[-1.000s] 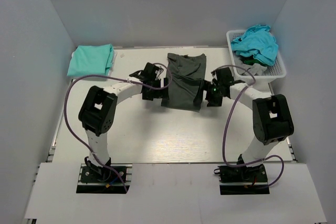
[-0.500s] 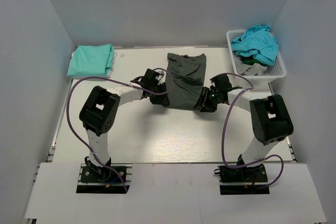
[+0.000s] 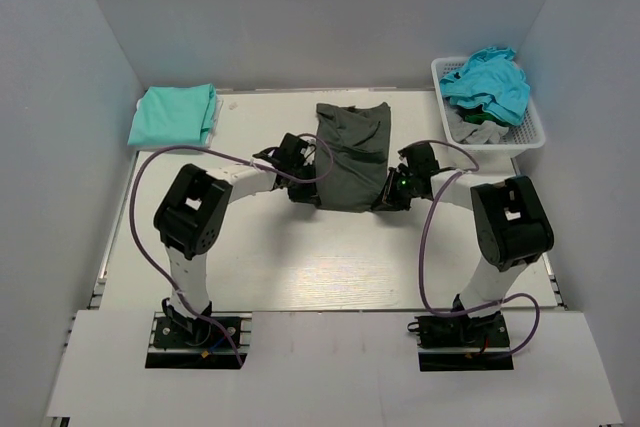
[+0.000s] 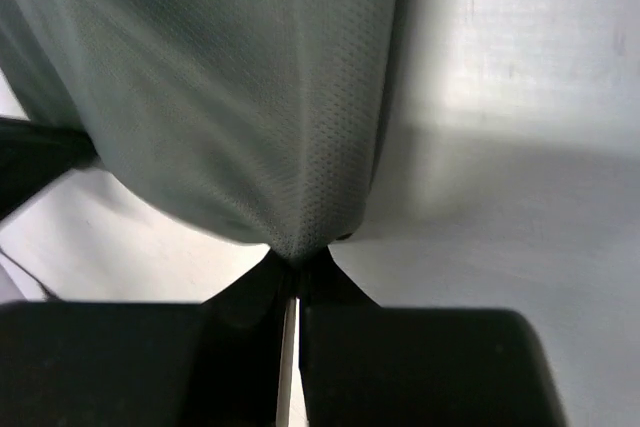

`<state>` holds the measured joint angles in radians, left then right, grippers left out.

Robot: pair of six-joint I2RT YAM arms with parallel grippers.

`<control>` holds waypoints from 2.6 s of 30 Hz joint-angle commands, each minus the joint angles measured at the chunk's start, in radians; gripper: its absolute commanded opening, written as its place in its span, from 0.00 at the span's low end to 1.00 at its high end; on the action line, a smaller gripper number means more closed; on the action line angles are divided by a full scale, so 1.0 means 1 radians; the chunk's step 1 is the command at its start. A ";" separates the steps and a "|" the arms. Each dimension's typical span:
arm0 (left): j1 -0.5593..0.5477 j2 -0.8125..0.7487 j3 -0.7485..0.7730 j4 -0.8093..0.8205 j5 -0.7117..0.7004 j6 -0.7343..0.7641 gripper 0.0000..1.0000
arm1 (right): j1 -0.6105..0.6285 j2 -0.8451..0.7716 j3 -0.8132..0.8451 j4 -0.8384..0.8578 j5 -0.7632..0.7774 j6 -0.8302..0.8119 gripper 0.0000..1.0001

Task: Fold and stack the t-shirts
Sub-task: Grab one side of the 2/3 rectangular tshirt with both arms, then fold the long partially folded tshirt into a neat square

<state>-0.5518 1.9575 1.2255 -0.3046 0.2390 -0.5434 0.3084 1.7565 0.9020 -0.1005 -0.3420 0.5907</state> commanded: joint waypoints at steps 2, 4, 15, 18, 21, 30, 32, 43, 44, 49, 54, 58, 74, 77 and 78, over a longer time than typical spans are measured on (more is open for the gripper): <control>-0.019 -0.132 -0.050 -0.235 -0.086 0.011 0.00 | 0.014 -0.109 -0.038 -0.178 -0.052 -0.113 0.00; -0.019 -0.254 -0.086 -0.321 -0.086 0.036 0.00 | 0.015 -0.207 -0.032 -0.357 -0.115 -0.195 0.00; -0.030 -0.546 0.075 -0.711 0.066 0.091 0.00 | 0.009 -0.482 0.162 -0.826 -0.335 -0.304 0.00; -0.030 -0.546 0.135 -0.757 0.057 0.100 0.00 | 0.008 -0.494 0.221 -0.849 -0.290 -0.316 0.00; -0.020 -0.557 0.135 -0.746 0.026 0.100 0.00 | 0.006 -0.476 0.258 -0.847 -0.279 -0.318 0.00; -0.010 -0.514 0.177 -0.740 -0.200 -0.038 0.00 | -0.006 -0.347 0.199 -0.651 -0.515 -0.287 0.00; -0.010 -0.491 0.177 -0.720 -0.225 -0.038 0.00 | -0.015 -0.336 0.180 -0.616 -0.544 -0.292 0.00; 0.021 -0.264 0.365 -0.633 -0.336 -0.058 0.00 | -0.092 -0.200 0.198 -0.504 -0.559 -0.246 0.00; 0.030 -0.244 0.382 -0.633 -0.323 -0.058 0.00 | -0.095 -0.189 0.201 -0.508 -0.554 -0.258 0.00; 0.049 -0.149 0.471 -0.633 -0.323 -0.049 0.00 | -0.133 -0.111 0.244 -0.481 -0.515 -0.269 0.00; 0.058 -0.062 0.543 -0.619 -0.323 -0.027 0.00 | -0.157 -0.072 0.244 -0.386 -0.496 -0.212 0.00; 0.067 0.010 0.577 -0.570 -0.284 -0.007 0.00 | -0.164 -0.016 0.249 -0.334 -0.473 -0.201 0.00; 0.076 0.161 0.720 -0.485 -0.251 0.056 1.00 | -0.173 0.095 0.354 -0.217 -0.270 -0.173 0.91; 0.076 0.106 0.669 -0.456 -0.251 0.065 1.00 | -0.169 0.035 0.339 -0.186 -0.272 -0.167 0.91; 0.076 0.086 0.645 -0.441 -0.251 0.065 1.00 | -0.169 0.017 0.315 -0.147 -0.279 -0.161 0.91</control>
<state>-0.4747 2.1311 1.8954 -0.7849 0.0032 -0.5014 0.1368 1.8469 1.2144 -0.3180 -0.6216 0.4274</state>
